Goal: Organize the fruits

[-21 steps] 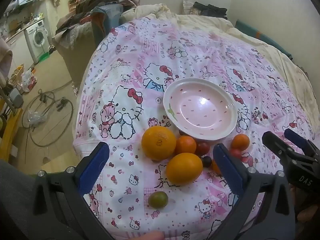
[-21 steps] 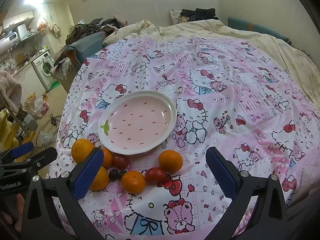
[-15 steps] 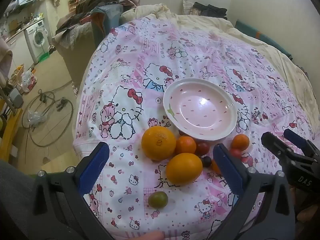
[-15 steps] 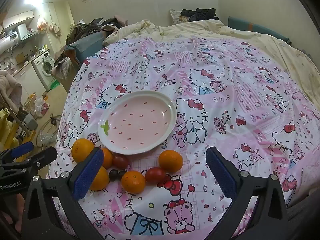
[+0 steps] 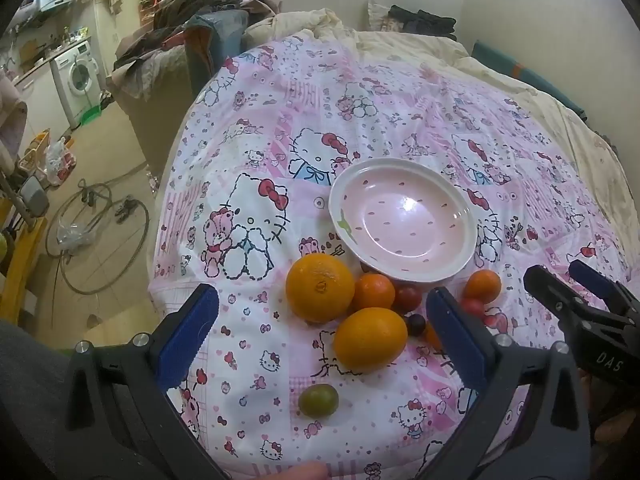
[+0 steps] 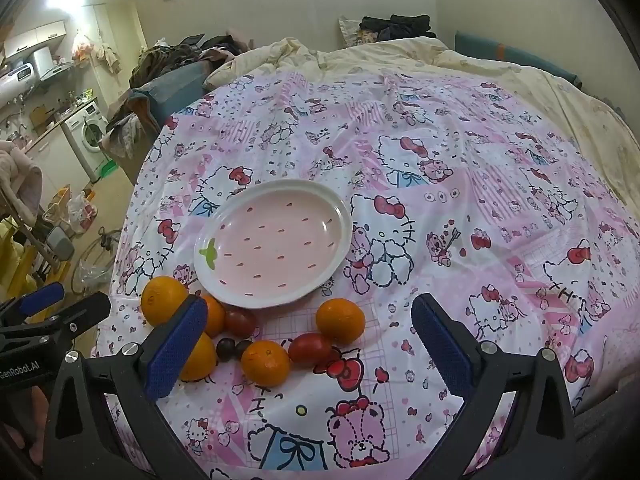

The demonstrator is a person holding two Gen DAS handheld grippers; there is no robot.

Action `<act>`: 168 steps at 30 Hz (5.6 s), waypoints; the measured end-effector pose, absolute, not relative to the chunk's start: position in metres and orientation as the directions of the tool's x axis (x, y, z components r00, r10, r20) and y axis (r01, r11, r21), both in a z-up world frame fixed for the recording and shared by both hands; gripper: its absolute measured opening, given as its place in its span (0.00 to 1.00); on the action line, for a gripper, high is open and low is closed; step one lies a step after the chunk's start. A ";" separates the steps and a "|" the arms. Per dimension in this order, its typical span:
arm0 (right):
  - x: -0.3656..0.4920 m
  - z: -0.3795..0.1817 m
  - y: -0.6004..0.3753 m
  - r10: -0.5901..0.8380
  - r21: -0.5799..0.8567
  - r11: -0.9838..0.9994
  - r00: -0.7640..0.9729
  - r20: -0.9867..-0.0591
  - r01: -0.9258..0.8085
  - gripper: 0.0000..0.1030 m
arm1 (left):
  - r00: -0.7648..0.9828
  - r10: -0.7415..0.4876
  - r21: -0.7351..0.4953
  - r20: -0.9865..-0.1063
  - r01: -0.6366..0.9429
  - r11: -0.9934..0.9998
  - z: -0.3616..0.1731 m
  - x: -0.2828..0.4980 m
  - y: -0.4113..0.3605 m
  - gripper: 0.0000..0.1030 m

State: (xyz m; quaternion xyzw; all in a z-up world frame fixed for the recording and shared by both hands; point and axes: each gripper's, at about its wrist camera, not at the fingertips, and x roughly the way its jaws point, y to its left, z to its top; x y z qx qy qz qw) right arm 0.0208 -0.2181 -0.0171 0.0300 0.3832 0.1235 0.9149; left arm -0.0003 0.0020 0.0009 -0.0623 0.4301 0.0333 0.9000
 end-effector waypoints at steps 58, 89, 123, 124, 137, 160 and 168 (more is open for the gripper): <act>0.020 -0.015 -0.215 0.247 0.138 0.968 0.678 -0.693 -0.210 1.00 | 0.623 0.015 -0.081 -0.782 -0.124 0.989 -0.006 0.001 0.008 0.99; 0.033 -0.020 -0.254 0.174 0.184 0.982 0.638 -0.750 -0.051 1.00 | 0.246 -0.089 -0.119 -0.965 -0.113 0.986 -0.082 0.040 -0.036 0.86; 0.086 -0.065 -0.283 0.418 0.475 0.878 0.384 -0.823 0.061 1.00 | 0.239 -0.093 -0.129 -0.967 -0.140 0.982 -0.085 0.043 -0.032 0.55; 0.091 -0.070 -0.281 0.427 0.479 0.875 0.364 -0.828 0.064 0.96 | 0.241 -0.094 -0.130 -0.966 -0.139 0.982 -0.084 0.043 -0.033 0.55; 0.120 -0.112 -0.246 0.372 0.380 0.925 0.236 -0.898 -0.013 0.51 | 0.287 -0.092 -0.122 -0.954 -0.090 0.988 -0.070 0.042 -0.042 0.55; 0.116 -0.056 -0.265 0.402 0.413 0.908 0.423 -0.812 -0.071 0.45 | 0.382 -0.086 -0.108 -0.920 -0.038 0.993 -0.014 0.067 -0.038 0.55; 0.130 -0.043 -0.258 0.439 0.434 0.894 0.425 -0.792 -0.114 0.45 | 0.402 -0.035 -0.043 -0.915 -0.010 0.999 0.001 0.106 -0.033 0.55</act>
